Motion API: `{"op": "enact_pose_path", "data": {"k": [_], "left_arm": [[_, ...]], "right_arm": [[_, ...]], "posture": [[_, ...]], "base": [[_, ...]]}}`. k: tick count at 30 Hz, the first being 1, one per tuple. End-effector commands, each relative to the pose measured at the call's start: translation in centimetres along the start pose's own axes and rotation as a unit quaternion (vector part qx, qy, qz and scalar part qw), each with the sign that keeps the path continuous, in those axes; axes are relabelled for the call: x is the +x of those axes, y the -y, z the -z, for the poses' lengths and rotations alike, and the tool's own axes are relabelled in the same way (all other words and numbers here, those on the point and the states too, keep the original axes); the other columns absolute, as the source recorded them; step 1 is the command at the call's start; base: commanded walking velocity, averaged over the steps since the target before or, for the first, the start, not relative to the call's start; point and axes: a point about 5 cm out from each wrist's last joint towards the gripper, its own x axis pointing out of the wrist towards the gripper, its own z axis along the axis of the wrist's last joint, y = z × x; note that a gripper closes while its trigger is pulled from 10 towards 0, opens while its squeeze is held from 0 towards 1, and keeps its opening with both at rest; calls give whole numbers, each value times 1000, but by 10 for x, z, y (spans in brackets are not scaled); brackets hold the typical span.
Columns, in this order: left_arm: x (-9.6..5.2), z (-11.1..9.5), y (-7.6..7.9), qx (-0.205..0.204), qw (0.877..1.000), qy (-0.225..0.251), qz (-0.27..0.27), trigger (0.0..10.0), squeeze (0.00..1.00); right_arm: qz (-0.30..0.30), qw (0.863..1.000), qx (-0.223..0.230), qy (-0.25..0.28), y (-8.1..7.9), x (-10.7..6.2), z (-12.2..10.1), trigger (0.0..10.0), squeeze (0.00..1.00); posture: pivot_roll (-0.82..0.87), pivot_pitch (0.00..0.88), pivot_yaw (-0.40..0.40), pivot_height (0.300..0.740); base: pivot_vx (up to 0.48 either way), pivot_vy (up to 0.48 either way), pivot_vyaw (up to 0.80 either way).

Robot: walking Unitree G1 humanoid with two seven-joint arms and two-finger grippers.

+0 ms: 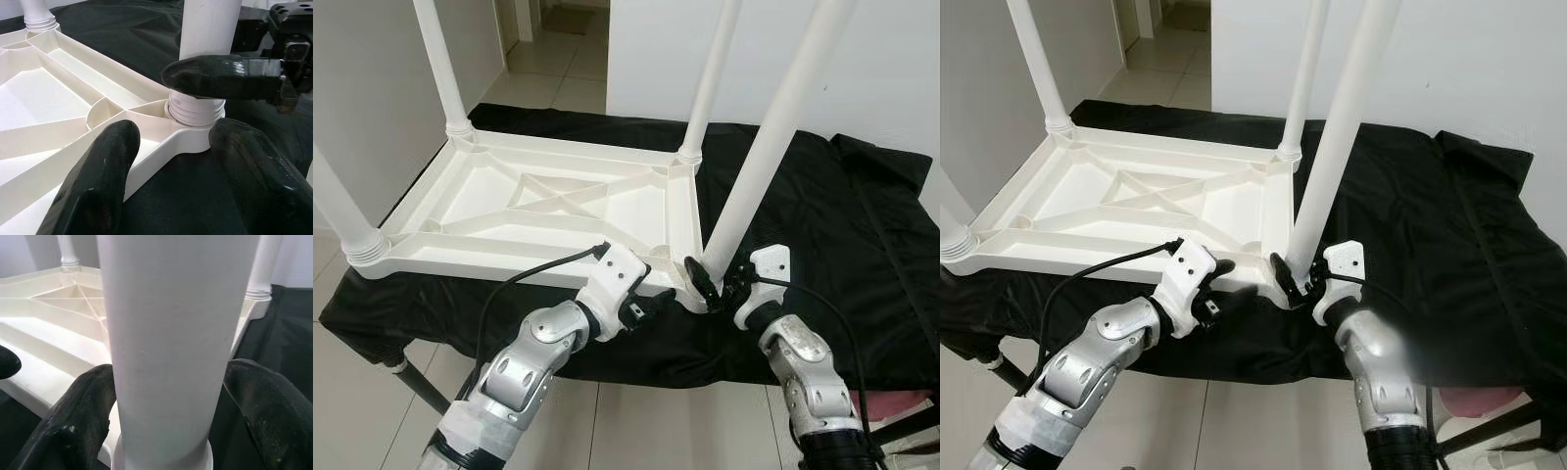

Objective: Building children table

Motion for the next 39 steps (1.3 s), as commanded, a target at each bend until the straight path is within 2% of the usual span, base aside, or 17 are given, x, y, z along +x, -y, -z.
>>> {"op": "enact_pose_path", "data": {"k": [1,8,9,10,11,12,14,23,24,25,26,33,36,37,39], "left_arm": [[1,-2,5,8,999,4,40,10000,0],[2,0,6,15,999,-3,42,10000,0],[2,0,6,16,999,-4,42,10000,0],[2,0,6,16,999,-4,42,10000,0],[3,0,6,17,999,-4,42,10000,0],[3,0,6,17,999,-4,42,10000,0],[3,0,6,19,999,-5,41,10000,0],[3,1,7,20,999,-7,36,10000,0],[3,2,7,20,999,-7,36,10000,0],[3,2,7,20,999,-7,36,10000,0],[3,2,8,19,999,-8,36,10000,0],[4,3,9,18,999,-10,35,10000,0],[5,6,8,21,999,-16,31,10000,0],[5,5,8,19,999,-13,29,10000,0],[5,5,8,17,999,-11,27,10000,0]], "right_arm": [[-31,999,1,-14,-2,4,7,10000,0],[-55,998,-13,-26,-2,12,12,10000,0],[-58,998,-15,-28,-2,14,14,9333,0],[-58,998,-15,-28,-2,14,14,9333,0],[-61,998,-20,-29,-1,17,14,6941,0],[-61,998,-20,-29,-1,17,14,6941,0],[-67,997,-28,-33,2,19,16,0,0],[-76,996,-31,-40,8,17,21,0,0],[-73,996,-33,-41,8,17,22,2196,0],[-73,996,-33,-41,8,17,22,2196,0],[-61,997,-29,-38,8,18,22,10000,0],[-29,999,-18,-25,8,21,19,10000,0],[20,999,-26,-17,7,25,17,10000,0],[55,998,-21,-10,6,27,15,10000,0],[71,997,-16,-4,5,28,14,10000,0]], "posture": [[17,0,-24,740],[19,0,-21,740],[21,0,-21,740],[21,0,-21,740],[22,0,-21,740],[22,0,-21,740],[28,0,-26,740],[34,0,-36,740],[34,0,-36,740],[34,0,-36,740],[29,0,-37,740],[25,0,-38,740],[20,1,-44,740],[20,2,-45,740],[20,7,-47,740]], "base": [[0,0,0],[0,0,0],[0,0,0],[0,0,0],[0,0,0],[0,0,0],[0,0,0],[0,0,0],[0,0,0],[0,0,0],[0,0,0],[0,0,0],[0,0,0],[0,0,0],[0,0,0]]}}
